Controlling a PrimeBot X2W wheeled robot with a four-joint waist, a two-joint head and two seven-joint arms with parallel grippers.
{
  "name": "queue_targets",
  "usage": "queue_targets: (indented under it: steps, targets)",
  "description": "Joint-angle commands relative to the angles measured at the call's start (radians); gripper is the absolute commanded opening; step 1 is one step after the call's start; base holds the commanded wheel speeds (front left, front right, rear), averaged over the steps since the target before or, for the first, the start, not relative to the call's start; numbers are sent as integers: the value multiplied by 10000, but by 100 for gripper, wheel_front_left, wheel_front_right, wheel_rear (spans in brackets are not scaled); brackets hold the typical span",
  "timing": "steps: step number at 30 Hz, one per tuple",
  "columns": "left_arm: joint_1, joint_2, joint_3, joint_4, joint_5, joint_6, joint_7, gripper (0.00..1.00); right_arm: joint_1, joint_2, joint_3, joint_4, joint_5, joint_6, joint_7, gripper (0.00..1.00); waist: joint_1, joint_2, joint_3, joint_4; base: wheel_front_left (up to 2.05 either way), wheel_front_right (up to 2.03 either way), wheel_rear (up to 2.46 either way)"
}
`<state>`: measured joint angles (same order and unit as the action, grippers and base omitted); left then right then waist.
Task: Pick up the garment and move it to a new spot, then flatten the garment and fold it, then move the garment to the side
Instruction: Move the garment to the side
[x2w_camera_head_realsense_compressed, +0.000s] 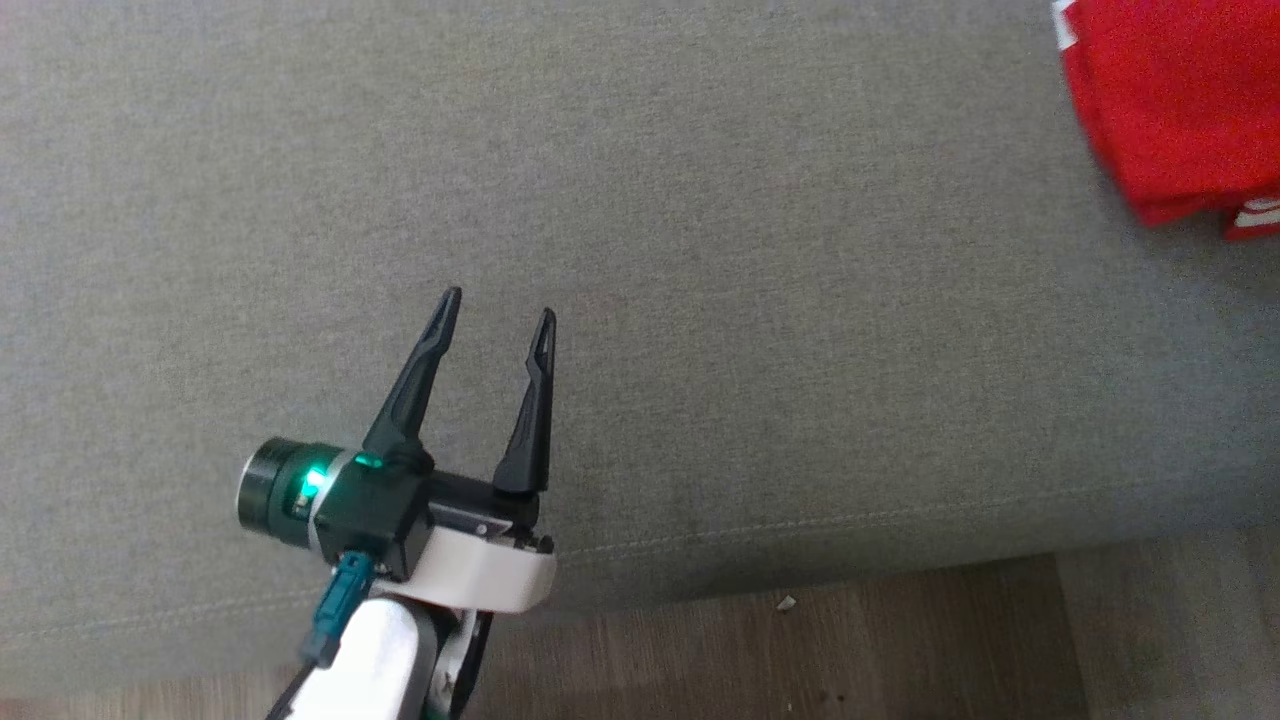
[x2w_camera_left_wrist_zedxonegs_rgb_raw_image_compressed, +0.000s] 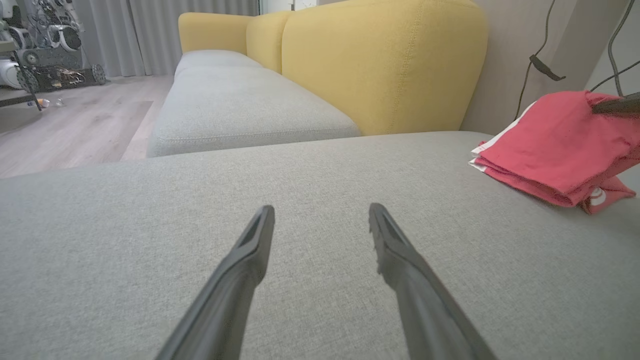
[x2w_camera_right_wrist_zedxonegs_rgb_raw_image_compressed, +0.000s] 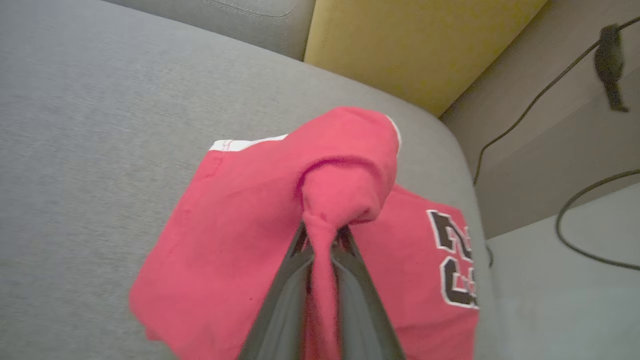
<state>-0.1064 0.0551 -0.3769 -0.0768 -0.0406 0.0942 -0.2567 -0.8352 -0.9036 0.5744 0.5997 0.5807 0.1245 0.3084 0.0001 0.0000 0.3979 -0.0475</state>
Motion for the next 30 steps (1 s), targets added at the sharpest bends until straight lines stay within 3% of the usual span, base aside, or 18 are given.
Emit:
queue_targets:
  steps: [1, 8, 10, 11, 15, 19, 24, 30]
  targets:
    - [-271, -49, 305, -413, 135, -83, -51, 100, -175, -452, -391, -84, -616, 62, -185, 0, -1, 0, 111, 61, 0, 0, 0]
    - [-423, -42, 436, -512, 198, -159, -51, 100, -143, -13, -1898, 6, -3301, 62, 415, 0, -1, 0, 484, 193, 0, 0, 0]
    - [-447, -39, 477, -504, 199, -199, -51, 100, 26, 135, -2287, -122, -3718, 62, 634, 33, -1, 0, 526, 212, 0, 0, 0]
    - [-459, -39, 492, -499, 200, -218, -51, 100, 108, 192, -2499, -201, -3943, 62, 721, 100, -1, 0, 546, 222, 0, 0, 0]
    - [-490, -40, 527, -493, 166, -282, -51, 100, 430, 274, -3498, -642, -5619, 62, 1107, 100, -1, 0, 529, 236, 0, 0, 0]
    - [-432, -41, 531, -466, 119, -398, -51, 100, 883, 876, -4607, -1567, -7251, 62, 1487, 100, -1, 0, 268, 205, 0, 0, 0]
    - [-205, -42, 627, -382, 142, -391, -51, 100, 1736, 2814, -5193, -3161, -7712, 62, 135, 100, -1, 0, -495, 231, 0, 0, 0]
    - [410, -45, 759, -221, -115, -125, -51, 100, 3245, 5463, -4709, -3391, -6330, 62, -2592, 100, -1, 0, -1818, 417, 0, 0, 0]
